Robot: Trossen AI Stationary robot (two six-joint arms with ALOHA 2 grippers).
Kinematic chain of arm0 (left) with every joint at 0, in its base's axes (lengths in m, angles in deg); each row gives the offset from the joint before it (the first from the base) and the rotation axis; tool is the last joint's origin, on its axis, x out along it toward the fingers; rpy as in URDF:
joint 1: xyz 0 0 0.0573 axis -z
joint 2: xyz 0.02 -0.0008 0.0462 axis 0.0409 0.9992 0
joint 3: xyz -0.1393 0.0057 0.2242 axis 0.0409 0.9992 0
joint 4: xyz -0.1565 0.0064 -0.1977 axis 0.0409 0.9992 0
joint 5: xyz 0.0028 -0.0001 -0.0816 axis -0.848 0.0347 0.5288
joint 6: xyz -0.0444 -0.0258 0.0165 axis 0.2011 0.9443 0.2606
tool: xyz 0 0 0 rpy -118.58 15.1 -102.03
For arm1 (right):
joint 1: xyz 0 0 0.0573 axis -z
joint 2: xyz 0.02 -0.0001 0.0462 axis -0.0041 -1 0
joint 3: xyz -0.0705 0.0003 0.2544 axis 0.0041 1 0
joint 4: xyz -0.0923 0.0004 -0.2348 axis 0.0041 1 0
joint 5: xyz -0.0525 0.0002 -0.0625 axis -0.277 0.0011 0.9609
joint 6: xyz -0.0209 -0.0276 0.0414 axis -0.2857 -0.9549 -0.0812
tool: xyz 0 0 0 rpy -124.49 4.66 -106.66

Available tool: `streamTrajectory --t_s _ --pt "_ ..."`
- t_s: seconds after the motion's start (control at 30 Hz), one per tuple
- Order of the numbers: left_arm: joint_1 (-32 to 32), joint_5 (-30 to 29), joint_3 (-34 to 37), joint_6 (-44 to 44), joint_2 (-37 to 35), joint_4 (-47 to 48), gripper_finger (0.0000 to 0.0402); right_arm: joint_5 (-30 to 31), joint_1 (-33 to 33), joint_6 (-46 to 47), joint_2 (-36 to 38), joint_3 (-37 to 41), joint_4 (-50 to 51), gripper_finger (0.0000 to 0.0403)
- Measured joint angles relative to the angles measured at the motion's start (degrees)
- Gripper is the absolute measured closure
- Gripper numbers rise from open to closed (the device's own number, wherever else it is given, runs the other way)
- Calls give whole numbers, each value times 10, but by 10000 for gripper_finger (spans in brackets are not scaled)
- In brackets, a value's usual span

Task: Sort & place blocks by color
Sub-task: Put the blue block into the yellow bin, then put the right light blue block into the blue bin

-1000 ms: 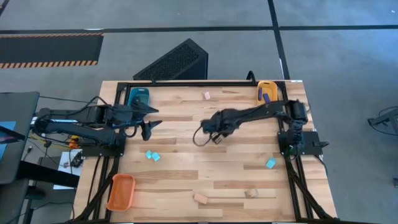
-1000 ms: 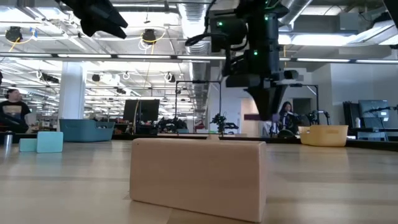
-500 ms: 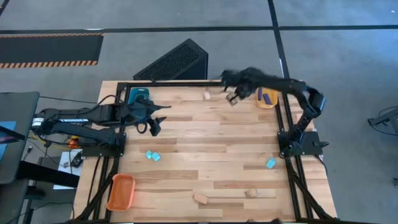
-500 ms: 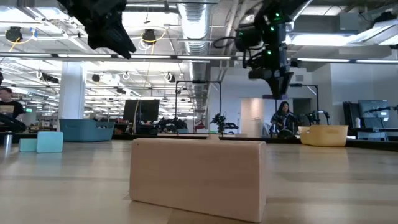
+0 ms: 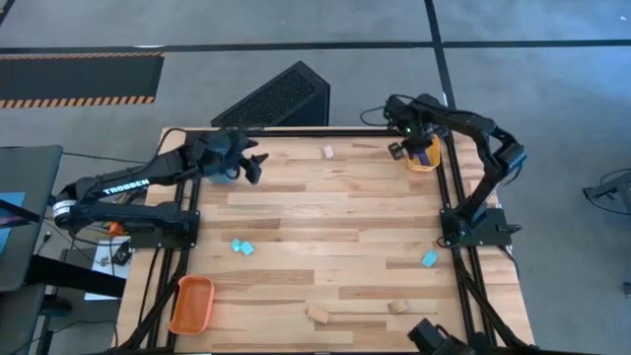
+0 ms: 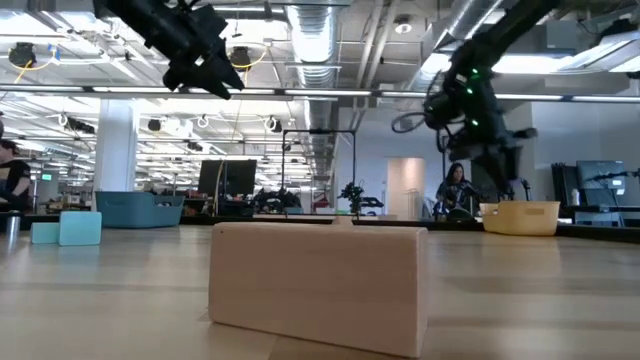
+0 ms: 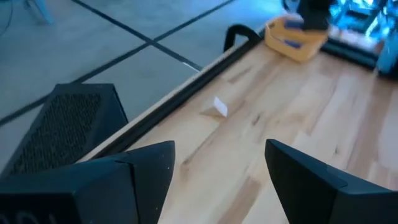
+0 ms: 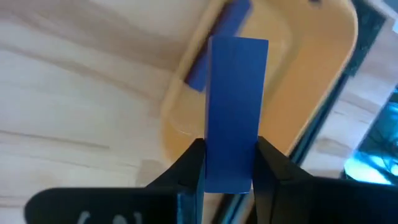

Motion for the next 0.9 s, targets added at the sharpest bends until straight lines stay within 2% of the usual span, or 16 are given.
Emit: streamTrajectory --t_s 0.13,0.2,0.3,0.43,0.57,0.67,0.77,0.9 --pt "-32 8 0 2 1 0 162 3 26 5 20 66 -85 294" --pt "-47 34 0 -22 3 -2 162 6 34 15 28 88 -96 274" --pt "-67 71 0 -36 3 -1 162 16 28 14 39 97 -108 229" --pt "-83 92 0 -27 3 -1 162 28 15 34 59 104 -110 167" --pt "-84 139 0 -5 3 0 162 38 -4 67 103 103 -111 138" --pt "-77 178 0 16 3 3 162 26 -46 82 156 104 -110 135" --pt "-62 179 0 19 3 13 162 -23 -108 111 212 104 -131 134" --pt "-47 168 0 -5 3 12 162 -77 -229 208 269 103 -192 134"
